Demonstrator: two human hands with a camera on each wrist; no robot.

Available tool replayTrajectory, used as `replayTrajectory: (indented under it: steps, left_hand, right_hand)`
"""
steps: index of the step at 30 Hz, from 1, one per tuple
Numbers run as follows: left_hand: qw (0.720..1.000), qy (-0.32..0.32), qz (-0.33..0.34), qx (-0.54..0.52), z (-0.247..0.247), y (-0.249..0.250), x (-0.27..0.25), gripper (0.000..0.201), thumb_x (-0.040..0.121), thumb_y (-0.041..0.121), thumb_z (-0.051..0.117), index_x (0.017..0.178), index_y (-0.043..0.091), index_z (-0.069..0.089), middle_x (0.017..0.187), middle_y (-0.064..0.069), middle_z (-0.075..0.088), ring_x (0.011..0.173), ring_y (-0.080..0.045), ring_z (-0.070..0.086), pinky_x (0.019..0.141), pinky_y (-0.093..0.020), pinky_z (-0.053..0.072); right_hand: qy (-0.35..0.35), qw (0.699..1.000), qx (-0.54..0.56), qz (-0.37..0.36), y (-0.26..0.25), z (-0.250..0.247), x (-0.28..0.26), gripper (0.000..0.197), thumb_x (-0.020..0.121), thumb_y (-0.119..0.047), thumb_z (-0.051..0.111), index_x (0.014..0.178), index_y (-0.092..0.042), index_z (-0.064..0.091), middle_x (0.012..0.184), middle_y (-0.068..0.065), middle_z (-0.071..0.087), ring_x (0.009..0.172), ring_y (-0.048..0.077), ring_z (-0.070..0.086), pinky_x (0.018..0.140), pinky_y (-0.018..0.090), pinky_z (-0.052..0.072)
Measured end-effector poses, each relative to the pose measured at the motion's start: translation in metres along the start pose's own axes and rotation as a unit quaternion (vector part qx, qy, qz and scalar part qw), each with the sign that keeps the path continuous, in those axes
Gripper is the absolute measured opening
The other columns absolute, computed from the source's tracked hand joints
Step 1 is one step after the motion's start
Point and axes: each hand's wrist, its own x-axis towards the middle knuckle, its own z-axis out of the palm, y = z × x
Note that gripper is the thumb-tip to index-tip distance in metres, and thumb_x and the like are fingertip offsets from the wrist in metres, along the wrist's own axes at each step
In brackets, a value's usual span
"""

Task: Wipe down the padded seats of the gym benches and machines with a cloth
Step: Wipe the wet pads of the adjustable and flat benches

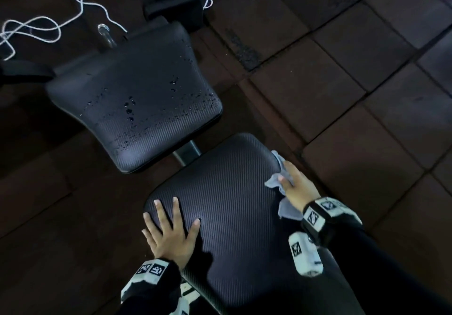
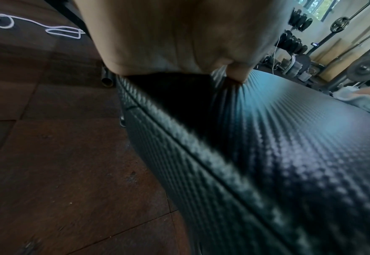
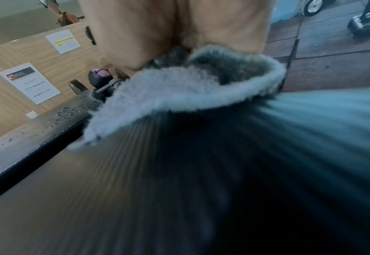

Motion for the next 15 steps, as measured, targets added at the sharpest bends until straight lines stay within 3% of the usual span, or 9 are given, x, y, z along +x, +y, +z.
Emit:
replayTrajectory:
  steps: [2, 5, 9, 11, 13, 15]
  left_hand:
    - [1.0, 0.005, -0.004, 0.0, 0.001, -0.002, 0.0, 0.087, 0.08, 0.082, 0.011, 0.149, 0.031, 0.024, 0.158, -0.012, 0.014, 0.139, -0.039, 0.005, 0.101, -0.071, 0.023]
    - [1.0, 0.006, 0.0, -0.008, 0.003, -0.003, -0.002, 0.084, 0.08, 0.082, 0.008, 0.149, 0.035, 0.013, 0.16, -0.011, 0.008, 0.14, -0.038, 0.003, 0.104, -0.068, 0.02]
    - [1.0, -0.009, -0.02, -0.007, -0.002, -0.003, -0.006, 0.098, 0.057, 0.089, -0.022, 0.143, 0.041, -0.024, 0.152, 0.001, -0.034, 0.139, -0.029, -0.031, 0.114, -0.055, -0.009]
    - [1.0, -0.005, -0.017, -0.007, -0.001, -0.004, -0.007, 0.094, 0.054, 0.088, -0.027, 0.137, 0.044, -0.036, 0.145, 0.004, -0.047, 0.135, -0.027, -0.039, 0.113, -0.052, -0.015]
    - [1.0, 0.017, -0.004, -0.02, 0.003, -0.006, -0.008, 0.084, 0.065, 0.087, -0.018, 0.138, 0.047, -0.032, 0.149, 0.009, -0.04, 0.137, -0.026, -0.036, 0.113, -0.051, -0.014]
    - [0.999, 0.04, 0.004, -0.012, 0.009, -0.008, -0.007, 0.077, 0.079, 0.083, -0.003, 0.145, 0.045, -0.018, 0.156, 0.006, -0.025, 0.141, -0.026, -0.029, 0.115, -0.052, -0.009]
  right_hand:
    - [0.001, 1.0, -0.019, -0.022, -0.014, -0.001, 0.023, 0.052, 0.098, -0.027, 0.043, 0.147, -0.022, 0.027, 0.144, 0.011, 0.039, 0.128, 0.031, 0.042, 0.102, 0.034, 0.035]
    - [-0.009, 0.997, -0.052, -0.052, -0.032, -0.002, 0.053, 0.051, 0.098, -0.027, 0.044, 0.147, -0.023, 0.028, 0.146, 0.007, 0.038, 0.13, 0.029, 0.04, 0.102, 0.033, 0.032]
    - [-0.025, 0.993, -0.089, -0.072, -0.053, -0.002, 0.077, 0.051, 0.098, -0.027, 0.045, 0.146, -0.024, 0.029, 0.147, 0.005, 0.038, 0.132, 0.026, 0.038, 0.104, 0.031, 0.029]
    - [-0.029, 0.992, -0.092, -0.085, -0.062, -0.002, 0.084, 0.051, 0.097, -0.026, 0.046, 0.145, -0.024, 0.031, 0.146, 0.006, 0.039, 0.132, 0.026, 0.039, 0.104, 0.031, 0.03]
    - [-0.034, 0.99, -0.093, -0.1, -0.072, -0.004, 0.088, 0.049, 0.096, -0.025, 0.048, 0.143, -0.025, 0.035, 0.145, 0.003, 0.041, 0.131, 0.023, 0.041, 0.103, 0.03, 0.03]
    - [-0.034, 0.991, -0.073, -0.109, -0.081, -0.005, 0.091, 0.044, 0.095, -0.022, 0.052, 0.138, -0.027, 0.044, 0.142, -0.001, 0.044, 0.127, 0.02, 0.044, 0.101, 0.028, 0.032]
